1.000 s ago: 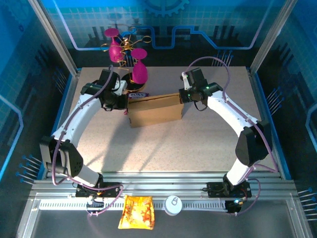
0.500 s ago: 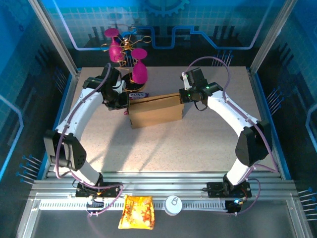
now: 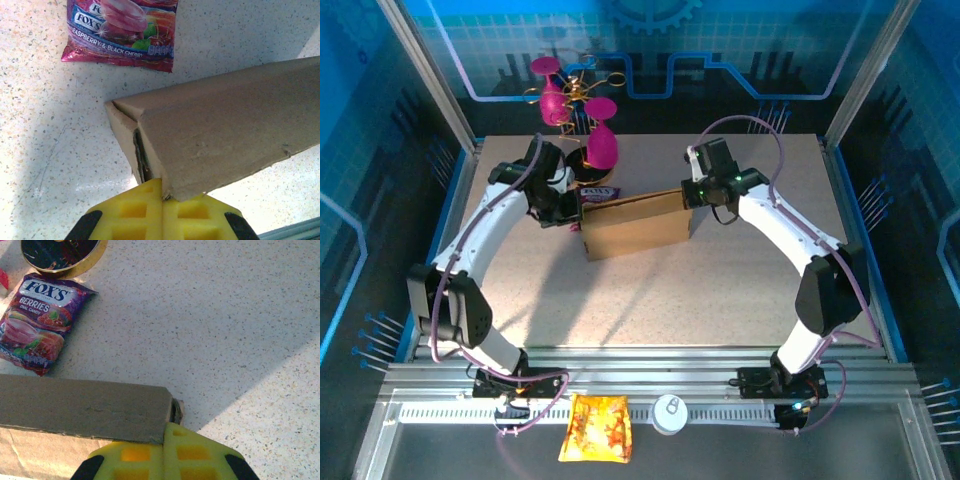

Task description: Fold the paper box

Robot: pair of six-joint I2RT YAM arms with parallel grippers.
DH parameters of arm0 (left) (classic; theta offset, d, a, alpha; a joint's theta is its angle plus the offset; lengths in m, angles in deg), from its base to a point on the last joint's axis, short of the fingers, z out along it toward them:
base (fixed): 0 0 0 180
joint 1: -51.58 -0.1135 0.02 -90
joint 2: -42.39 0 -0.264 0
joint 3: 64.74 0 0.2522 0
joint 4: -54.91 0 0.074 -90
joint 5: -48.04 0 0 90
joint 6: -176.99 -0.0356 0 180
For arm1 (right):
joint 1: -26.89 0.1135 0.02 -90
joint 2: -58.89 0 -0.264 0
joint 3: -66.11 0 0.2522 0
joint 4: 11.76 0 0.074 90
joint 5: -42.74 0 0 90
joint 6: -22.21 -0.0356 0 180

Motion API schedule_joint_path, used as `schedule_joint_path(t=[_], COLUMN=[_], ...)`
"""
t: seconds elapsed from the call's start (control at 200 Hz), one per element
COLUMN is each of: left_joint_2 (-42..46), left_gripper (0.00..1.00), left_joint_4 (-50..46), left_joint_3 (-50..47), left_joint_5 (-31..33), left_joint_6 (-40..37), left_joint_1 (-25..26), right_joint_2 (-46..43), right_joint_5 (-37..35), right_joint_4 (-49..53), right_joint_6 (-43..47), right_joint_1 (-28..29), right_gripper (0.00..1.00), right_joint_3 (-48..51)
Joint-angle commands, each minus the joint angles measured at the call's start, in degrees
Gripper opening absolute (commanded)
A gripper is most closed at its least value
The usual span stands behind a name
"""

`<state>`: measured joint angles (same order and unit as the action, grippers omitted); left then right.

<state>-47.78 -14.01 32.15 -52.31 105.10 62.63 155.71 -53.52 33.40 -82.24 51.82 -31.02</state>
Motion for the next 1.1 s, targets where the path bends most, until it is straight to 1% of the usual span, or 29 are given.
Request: schedule_joint_path(t=[0.0, 0.105, 0.265, 0.465, 0.51, 0.565, 0.67, 0.73, 0.805, 0.875, 1.096], left_joint_2=[2.93, 5.13, 7.57, 10.06, 10.74, 11.56, 12.04, 11.87, 11.37, 10.83, 10.1], left_gripper=[0.0, 0.0, 0.0, 0.0, 0.0, 0.0, 0.0, 0.0, 0.0, 0.0, 0.0], left_joint_4=[5.86, 9.92, 13.22, 15.75, 16.54, 17.57, 18.32, 18.64, 18.63, 18.29, 18.09], left_joint_3=[-4.75, -8.58, -12.42, -16.5, -17.64, -18.88, -19.91, -20.03, -19.83, -19.29, -18.55], left_joint_5=[-2.04, -1.31, 0.68, 5.46, 6.56, 7.36, 8.19, 8.41, 8.5, 8.85, 9.37], left_joint_6=[0.18, -0.49, -1.77, -3.45, -3.61, -3.69, -4.0, -4.08, -4.37, -4.22, -3.88], left_joint_1=[0.61, 0.98, 1.93, 3.66, 3.75, 3.8, 3.8, 3.89, 3.98, 4.07, 4.16], right_joint_2=[-0.53, -1.98, -4.32, -4.18, -4.35, -4.63, -5.38, -5.99, -7.2, -7.93, -10.87], right_joint_5=[0.82, 1.26, 2.04, 2.98, 2.85, 3.0, 3.24, 5.16, 7.61, 9.39, 17.11], right_joint_4=[2.19, -1.57, -5.53, -5.65, -5.47, -4.89, -2.63, -1.34, -0.23, 1.34, 4.62], right_joint_6=[1.16, 2.1, 2.68, 2.81, 2.86, 2.64, 1.54, 0.46, -1.09, -3.21, -11.44], right_joint_1=[1.57, 1.6, 1.54, 1.54, 1.57, 1.52, 1.24, 0.92, 0.7, 0.51, -1.06], right_gripper=[0.0, 0.0, 0.0, 0.0, 0.04, 0.12, 0.33, 0.43, 0.52, 0.57, 0.66], right_joint_3=[4.61, 7.86, 11.67, 12.8, 12.93, 12.73, 11.47, 10.78, 10.53, 10.13, 9.44])
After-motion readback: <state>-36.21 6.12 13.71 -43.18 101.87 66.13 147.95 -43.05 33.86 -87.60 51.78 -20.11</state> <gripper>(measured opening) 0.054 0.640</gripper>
